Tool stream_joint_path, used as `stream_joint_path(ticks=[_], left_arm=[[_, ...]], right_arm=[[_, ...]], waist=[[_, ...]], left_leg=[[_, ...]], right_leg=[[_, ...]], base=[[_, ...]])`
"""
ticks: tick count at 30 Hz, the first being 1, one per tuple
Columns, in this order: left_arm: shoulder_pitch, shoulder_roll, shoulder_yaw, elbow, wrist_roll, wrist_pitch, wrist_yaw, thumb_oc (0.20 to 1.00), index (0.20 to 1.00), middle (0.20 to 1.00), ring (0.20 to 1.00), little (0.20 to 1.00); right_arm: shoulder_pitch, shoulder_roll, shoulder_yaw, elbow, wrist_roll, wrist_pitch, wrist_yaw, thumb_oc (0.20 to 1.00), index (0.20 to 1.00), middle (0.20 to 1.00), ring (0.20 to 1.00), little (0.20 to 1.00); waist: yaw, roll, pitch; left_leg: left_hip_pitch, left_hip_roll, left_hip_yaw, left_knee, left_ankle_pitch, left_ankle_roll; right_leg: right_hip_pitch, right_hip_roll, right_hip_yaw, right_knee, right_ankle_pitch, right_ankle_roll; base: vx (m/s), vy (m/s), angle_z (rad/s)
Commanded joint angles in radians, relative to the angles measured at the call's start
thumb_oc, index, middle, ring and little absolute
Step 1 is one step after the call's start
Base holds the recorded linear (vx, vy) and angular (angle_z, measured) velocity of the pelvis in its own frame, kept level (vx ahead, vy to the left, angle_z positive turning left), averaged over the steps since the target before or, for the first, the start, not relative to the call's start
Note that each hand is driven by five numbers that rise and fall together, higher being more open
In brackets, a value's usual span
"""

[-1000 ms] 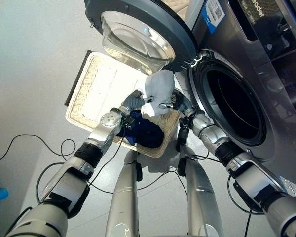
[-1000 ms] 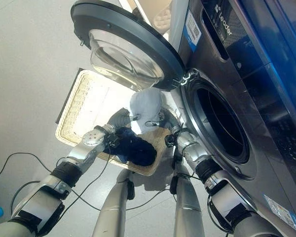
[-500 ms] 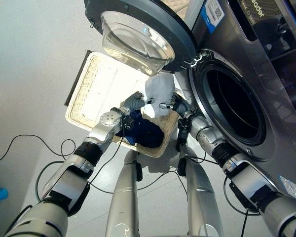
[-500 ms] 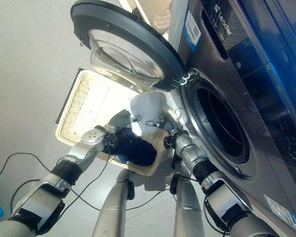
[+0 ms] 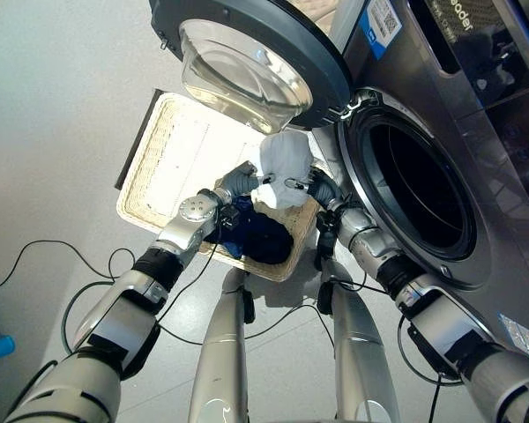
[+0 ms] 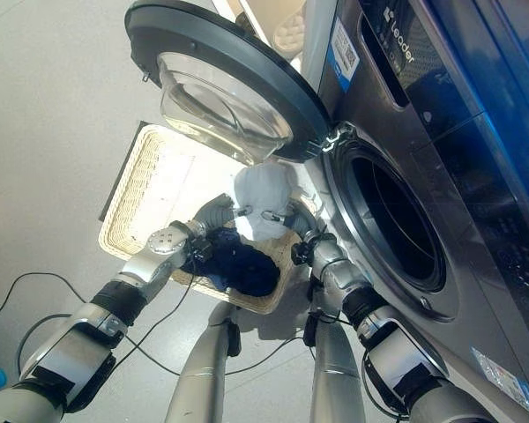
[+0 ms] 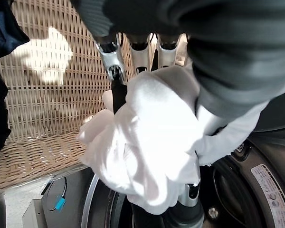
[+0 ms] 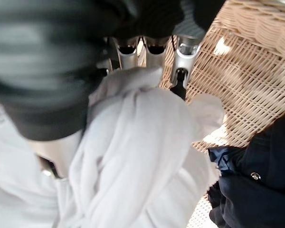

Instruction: Put the clothes into the washing machine.

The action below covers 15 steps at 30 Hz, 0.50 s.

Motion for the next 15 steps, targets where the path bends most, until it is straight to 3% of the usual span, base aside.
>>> stream_joint_path(ticks=[1, 8, 9, 10, 11, 15], left_arm=[[-0.047, -0.146, -0.124, -0.154, 0.014, -0.087, -0.173, 0.200, 0.200, 0.200, 0.200, 0.200], [-0.052, -0.141, -0.144, -0.161, 0.043, -0.076, -0.164, 0.200, 0.200, 0.200, 0.200, 0.200], [-0.055, -0.141, -0.145, -0.154, 0.050, -0.073, -0.160, 0.413, 0.413, 0.413, 0.413, 0.413], [-0.054, -0.141, -0.145, -0.153, 0.054, -0.074, -0.159, 0.501, 0.501, 0.501, 0.501, 0.501], [-0.052, -0.140, -0.147, -0.153, 0.067, -0.068, -0.156, 1.000, 1.000, 1.000, 1.000, 1.000], [-0.046, -0.134, -0.157, -0.155, 0.108, -0.057, -0.116, 1.000, 1.000, 1.000, 1.000, 1.000]], right_arm=[[-0.120, 0.043, -0.030, 0.018, 0.003, -0.025, -0.032, 0.200, 0.200, 0.200, 0.200, 0.200], [-0.114, 0.050, -0.049, 0.025, 0.101, -0.105, -0.025, 0.200, 0.200, 0.200, 0.200, 0.200], [-0.113, 0.054, -0.057, 0.028, 0.118, -0.121, -0.027, 0.200, 0.200, 0.200, 0.200, 0.200], [-0.112, 0.055, -0.059, 0.029, 0.122, -0.127, -0.027, 0.200, 0.200, 0.200, 0.200, 0.200], [-0.108, 0.057, -0.065, 0.031, 0.140, -0.144, -0.028, 0.200, 0.200, 0.200, 0.200, 0.200], [-0.076, 0.066, -0.101, 0.045, 0.257, -0.244, 0.000, 0.200, 0.200, 0.200, 0.200, 0.200]], waist=[[0.025, 0.048, -0.021], [0.024, 0.050, -0.021], [0.023, 0.051, -0.021], [0.022, 0.051, -0.021], [0.021, 0.052, -0.021], [0.012, 0.054, -0.021]], left_leg=[[-0.016, -0.047, 0.077, -0.004, -0.018, 0.005], [-0.012, -0.047, 0.078, -0.006, -0.019, 0.005], [-0.011, -0.048, 0.079, -0.008, -0.019, 0.005], [-0.011, -0.048, 0.080, -0.008, -0.019, 0.005], [-0.010, -0.047, 0.081, -0.008, -0.020, 0.004], [-0.011, -0.042, 0.092, -0.017, -0.016, 0.004]], right_leg=[[-0.002, -0.006, -0.021, 0.065, -0.047, 0.105], [0.002, -0.004, -0.018, 0.062, -0.048, 0.106], [0.001, -0.002, -0.018, 0.063, -0.048, 0.107], [0.002, -0.002, -0.018, 0.063, -0.048, 0.107], [0.002, -0.002, -0.018, 0.062, -0.048, 0.107], [-0.001, 0.005, -0.012, 0.055, -0.046, 0.106]], base=[[0.00, 0.000, 0.00], [0.00, 0.000, 0.00], [0.00, 0.000, 0.00], [0.00, 0.000, 0.00], [0.00, 0.000, 0.00], [-0.01, 0.025, -0.02]])
